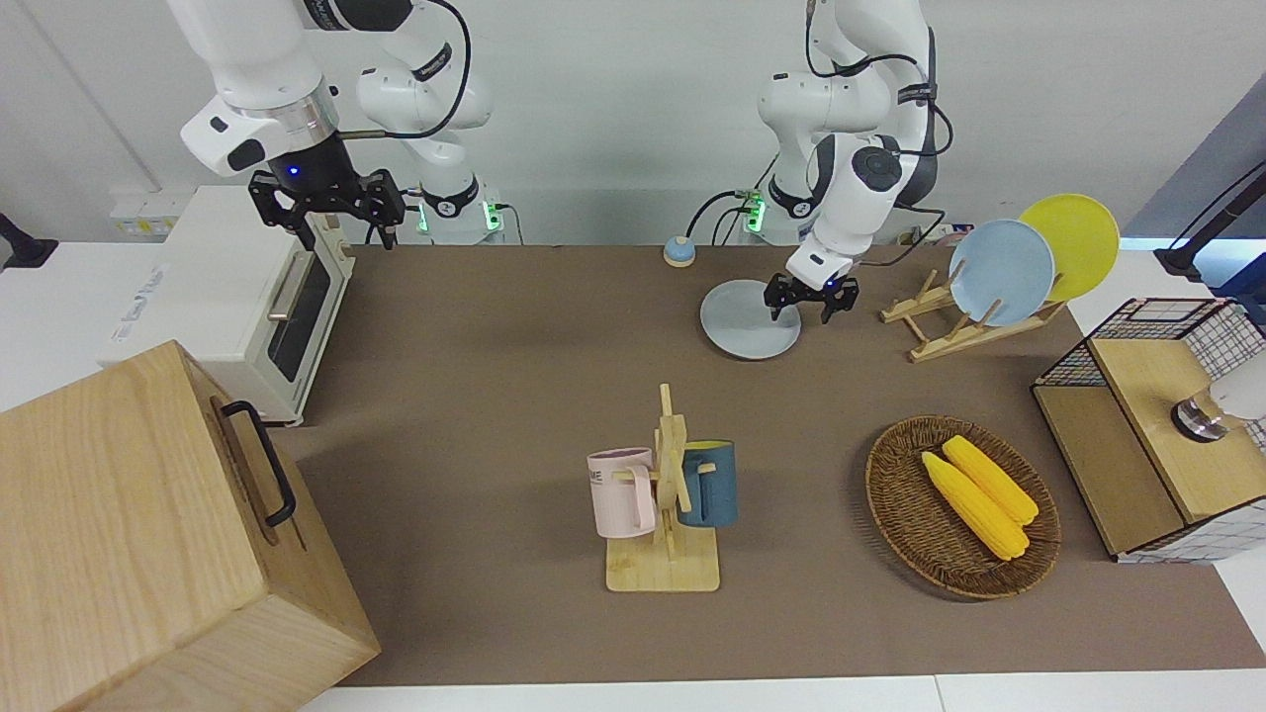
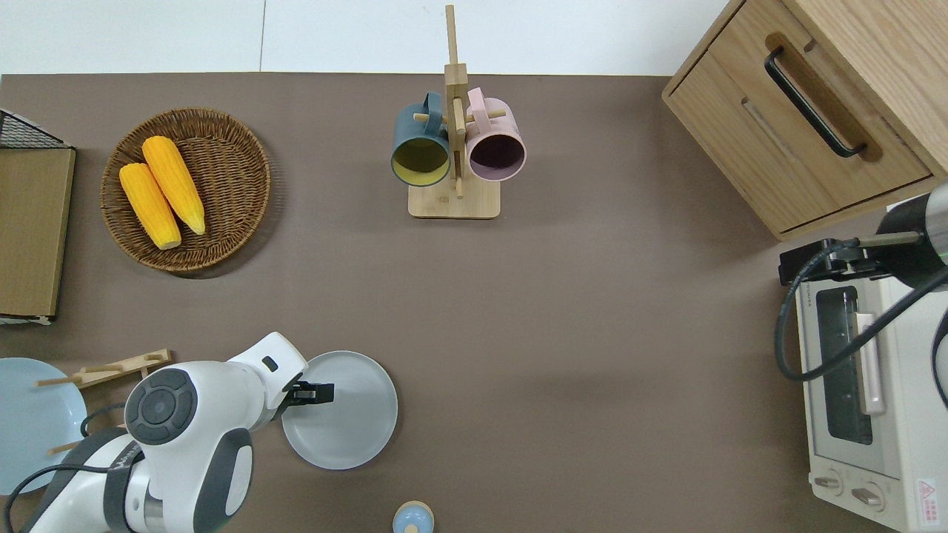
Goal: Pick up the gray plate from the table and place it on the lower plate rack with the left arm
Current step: 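Close the left gripper on the gray plate's rim nearest it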
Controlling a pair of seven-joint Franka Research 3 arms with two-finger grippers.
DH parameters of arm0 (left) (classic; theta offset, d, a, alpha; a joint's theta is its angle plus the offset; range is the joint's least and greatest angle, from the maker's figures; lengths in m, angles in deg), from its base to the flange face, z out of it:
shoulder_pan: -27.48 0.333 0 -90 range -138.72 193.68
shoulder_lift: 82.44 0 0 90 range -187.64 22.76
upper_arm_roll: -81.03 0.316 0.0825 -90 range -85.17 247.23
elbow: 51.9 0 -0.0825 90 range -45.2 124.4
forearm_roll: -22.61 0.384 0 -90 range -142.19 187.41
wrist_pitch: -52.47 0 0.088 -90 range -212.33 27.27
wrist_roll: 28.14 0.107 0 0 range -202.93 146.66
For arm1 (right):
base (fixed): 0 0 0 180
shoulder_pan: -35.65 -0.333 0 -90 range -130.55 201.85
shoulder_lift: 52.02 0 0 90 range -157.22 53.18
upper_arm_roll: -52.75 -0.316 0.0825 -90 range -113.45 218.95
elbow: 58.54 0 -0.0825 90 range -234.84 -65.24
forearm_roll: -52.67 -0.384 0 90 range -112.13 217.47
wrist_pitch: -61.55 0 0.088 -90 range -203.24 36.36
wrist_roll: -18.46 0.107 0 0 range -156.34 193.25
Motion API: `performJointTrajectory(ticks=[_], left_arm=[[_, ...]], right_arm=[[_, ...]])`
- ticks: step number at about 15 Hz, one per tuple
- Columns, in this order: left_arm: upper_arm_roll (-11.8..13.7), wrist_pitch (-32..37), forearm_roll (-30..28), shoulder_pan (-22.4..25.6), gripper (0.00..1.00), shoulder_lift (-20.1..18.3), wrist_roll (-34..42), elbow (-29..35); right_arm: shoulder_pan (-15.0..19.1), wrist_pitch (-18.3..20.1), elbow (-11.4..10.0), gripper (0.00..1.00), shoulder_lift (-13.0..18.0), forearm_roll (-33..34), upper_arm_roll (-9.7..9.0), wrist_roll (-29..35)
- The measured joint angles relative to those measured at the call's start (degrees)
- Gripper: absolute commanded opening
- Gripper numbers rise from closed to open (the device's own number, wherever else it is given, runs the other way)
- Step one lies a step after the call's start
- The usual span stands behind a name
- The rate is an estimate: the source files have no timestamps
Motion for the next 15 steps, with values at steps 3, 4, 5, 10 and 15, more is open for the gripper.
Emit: performJointTrajectory(ticks=[3,4,5,10,15], left_arm=[[-0.14,-0.68,0.0,-0.02,0.96,0.54,-0.19,0.0],[-0.14,-0.77,0.0,-0.02,0.95,0.67,-0.25,0.01],[-0.14,-0.89,0.0,-0.02,0.93,0.82,-0.33,0.01],[-0.16,-2.14,0.0,-0.04,0.25,2.19,-0.55,0.02],[-0.1,-2.53,0.0,-0.04,0.0,2.08,-0.6,-0.03]], right_arm=[[0.0,0.0,0.0,0.983,0.0,0.0,0.0,0.0],[0.0,0.0,0.0,0.983,0.0,0.0,0.0,0.0],[0.0,0.0,0.0,0.983,0.0,0.0,0.0,0.0],[0.0,0.0,0.0,0.983,0.0,0.0,0.0,0.0],[0.0,0.0,0.0,0.983,0.0,0.0,0.0,0.0]])
